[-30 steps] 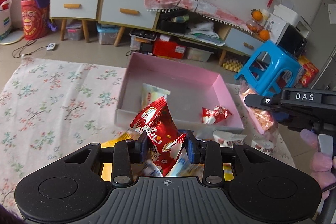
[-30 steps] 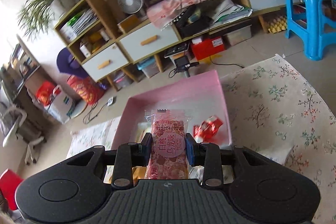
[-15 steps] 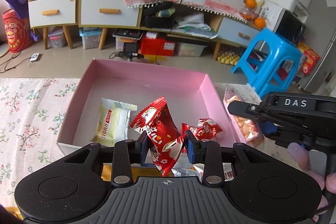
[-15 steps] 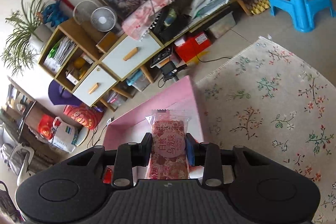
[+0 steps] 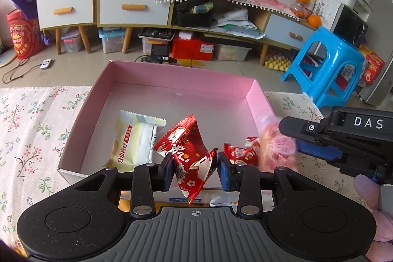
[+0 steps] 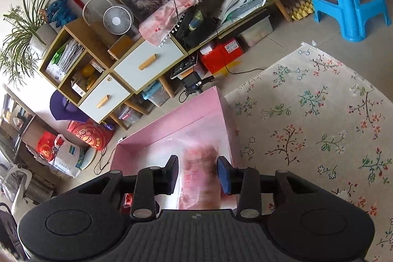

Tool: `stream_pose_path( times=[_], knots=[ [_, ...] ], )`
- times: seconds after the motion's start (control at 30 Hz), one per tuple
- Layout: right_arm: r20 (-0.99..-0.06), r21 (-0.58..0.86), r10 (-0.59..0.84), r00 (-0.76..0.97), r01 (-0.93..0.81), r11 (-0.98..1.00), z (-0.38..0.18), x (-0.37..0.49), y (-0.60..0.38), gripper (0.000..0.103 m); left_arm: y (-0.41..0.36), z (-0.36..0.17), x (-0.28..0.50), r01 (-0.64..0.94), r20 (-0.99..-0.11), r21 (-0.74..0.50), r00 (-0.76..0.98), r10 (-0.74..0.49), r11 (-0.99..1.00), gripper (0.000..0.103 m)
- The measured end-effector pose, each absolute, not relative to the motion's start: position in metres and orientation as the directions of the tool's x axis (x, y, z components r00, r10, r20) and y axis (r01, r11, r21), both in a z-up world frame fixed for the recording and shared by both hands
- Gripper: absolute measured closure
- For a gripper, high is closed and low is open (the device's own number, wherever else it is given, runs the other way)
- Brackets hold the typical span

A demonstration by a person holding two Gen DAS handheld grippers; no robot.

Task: Organize snacks
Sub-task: 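Open the left tool into the box while the right tool releases the pink packet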

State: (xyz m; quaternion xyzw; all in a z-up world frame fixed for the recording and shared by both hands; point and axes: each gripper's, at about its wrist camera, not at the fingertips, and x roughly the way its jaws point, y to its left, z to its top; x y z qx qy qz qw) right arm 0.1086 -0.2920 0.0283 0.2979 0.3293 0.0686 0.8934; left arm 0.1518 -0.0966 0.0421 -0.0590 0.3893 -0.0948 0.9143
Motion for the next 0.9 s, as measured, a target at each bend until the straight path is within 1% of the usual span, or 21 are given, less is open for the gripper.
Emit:
stream_pose_path(
  times=[0.03, 0.07, 0.1, 0.17, 0.23, 0.27, 0.37, 0.4, 0.57, 0.7, 0.73, 0.8, 0.9],
  knots=[
    [-0.548, 0.575, 0.315, 0.775, 0.076, 0.814, 0.029, 0.108, -0.292, 0.069, -0.097, 0.042, 0.152, 0.125, -0.702, -0.182, 0.678, -0.218, 0.975, 0.063],
    [-0.548, 0.576, 0.316, 0.774, 0.076, 0.814, 0.03, 0.108, -0.293, 0.064, -0.097, 0.043, 0.151, 0.124, -0.7, -0.184, 0.68, -0.218, 0.975, 0.055],
    [-0.545, 0.58, 0.321, 0.774, 0.072, 0.811, 0.031, 0.108, -0.293, 0.061, -0.096, 0.044, 0.151, 0.123, -0.696, -0.186, 0.684, -0.219, 0.975, 0.051],
    [-0.545, 0.582, 0.327, 0.772, 0.068, 0.81, 0.031, 0.108, -0.294, 0.056, -0.094, 0.046, 0.149, 0.124, -0.687, -0.191, 0.691, -0.223, 0.974, 0.037],
    [-0.549, 0.577, 0.327, 0.77, 0.066, 0.814, 0.032, 0.107, -0.293, 0.053, -0.093, 0.049, 0.147, 0.125, -0.681, -0.191, 0.698, -0.224, 0.973, 0.028],
    [-0.55, 0.575, 0.327, 0.769, 0.064, 0.815, 0.032, 0.107, -0.293, 0.05, -0.092, 0.051, 0.145, 0.128, -0.677, -0.192, 0.7, -0.226, 0.973, 0.025],
    [-0.552, 0.569, 0.327, 0.767, 0.059, 0.82, 0.035, 0.106, -0.292, 0.04, -0.09, 0.055, 0.141, 0.135, -0.675, -0.191, 0.701, -0.23, 0.972, 0.019],
    [-0.551, 0.565, 0.327, 0.768, 0.055, 0.823, 0.036, 0.105, -0.292, 0.036, -0.089, 0.056, 0.139, 0.137, -0.674, -0.189, 0.702, -0.23, 0.972, 0.019],
    [-0.551, 0.536, 0.316, 0.772, 0.037, 0.844, 0.045, 0.099, -0.288, 0.026, -0.083, 0.062, 0.125, 0.152, -0.667, -0.178, 0.708, -0.233, 0.972, 0.014],
    [-0.552, 0.5, 0.308, 0.775, 0.012, 0.866, 0.051, 0.091, -0.281, 0.021, -0.074, 0.064, 0.113, 0.156, -0.668, -0.169, 0.708, -0.23, 0.973, 0.012],
    [-0.552, 0.49, 0.306, 0.775, 0.005, 0.872, 0.053, 0.089, -0.279, 0.021, -0.071, 0.064, 0.111, 0.154, -0.672, -0.168, 0.705, -0.227, 0.974, 0.012],
    [-0.556, 0.469, 0.307, 0.772, -0.013, 0.883, 0.056, 0.085, -0.275, 0.017, -0.066, 0.064, 0.106, 0.145, -0.685, -0.166, 0.694, -0.22, 0.975, 0.011],
    [-0.554, 0.443, 0.302, 0.775, -0.033, 0.896, 0.06, 0.077, -0.27, 0.015, -0.055, 0.063, 0.097, 0.137, -0.702, -0.166, 0.68, -0.214, 0.977, 0.011]
  ],
)
